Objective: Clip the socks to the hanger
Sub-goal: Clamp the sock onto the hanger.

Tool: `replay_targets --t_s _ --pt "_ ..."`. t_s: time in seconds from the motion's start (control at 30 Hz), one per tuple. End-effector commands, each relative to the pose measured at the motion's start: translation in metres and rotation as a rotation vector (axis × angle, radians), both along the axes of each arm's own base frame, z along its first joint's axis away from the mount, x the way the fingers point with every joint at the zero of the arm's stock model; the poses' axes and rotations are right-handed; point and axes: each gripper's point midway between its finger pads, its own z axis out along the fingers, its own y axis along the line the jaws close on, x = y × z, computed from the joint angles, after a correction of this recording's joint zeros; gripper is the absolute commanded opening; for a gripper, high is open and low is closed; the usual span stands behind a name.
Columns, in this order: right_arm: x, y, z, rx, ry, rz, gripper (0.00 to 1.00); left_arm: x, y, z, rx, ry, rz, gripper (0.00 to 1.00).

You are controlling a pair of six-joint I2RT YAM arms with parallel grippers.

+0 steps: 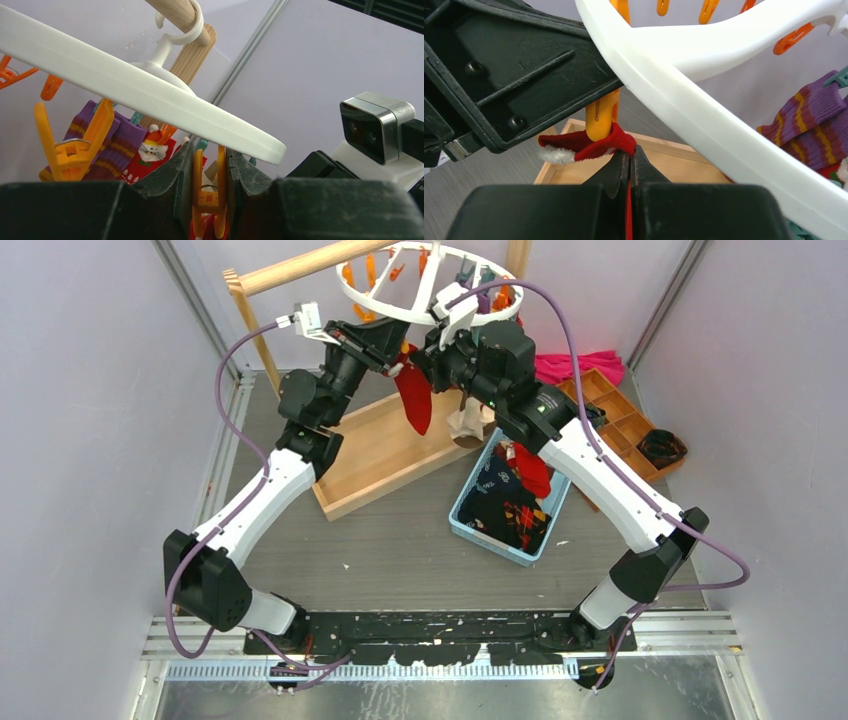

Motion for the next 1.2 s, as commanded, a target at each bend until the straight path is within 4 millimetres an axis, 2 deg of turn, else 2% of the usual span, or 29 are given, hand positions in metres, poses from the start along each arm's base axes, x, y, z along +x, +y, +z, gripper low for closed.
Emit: replay_targets --t_s 0.0,0.57,1.03,1.17 --pt "-0.012 -0.005 0.037 0.082 -0.033 0.021 0.01 -0.008 0.004 0.015 -0.011 -0.089 0.000 0.00" --pt "-0.018 -0.012 0.052 0.151 0.007 0.031 0.01 -0.007 0.007 0.013 0.020 -0.137 0.034 0.00" --pt "-0.025 -0.009 0.052 0.169 0.041 0.068 0.01 -0.004 0.005 0.009 0.030 -0.162 0.044 0.00" --pt "-0.021 -0.012 0.050 0.170 0.044 0.049 0.01 -0.008 0.010 0.011 0.017 -0.158 0.056 0.28"
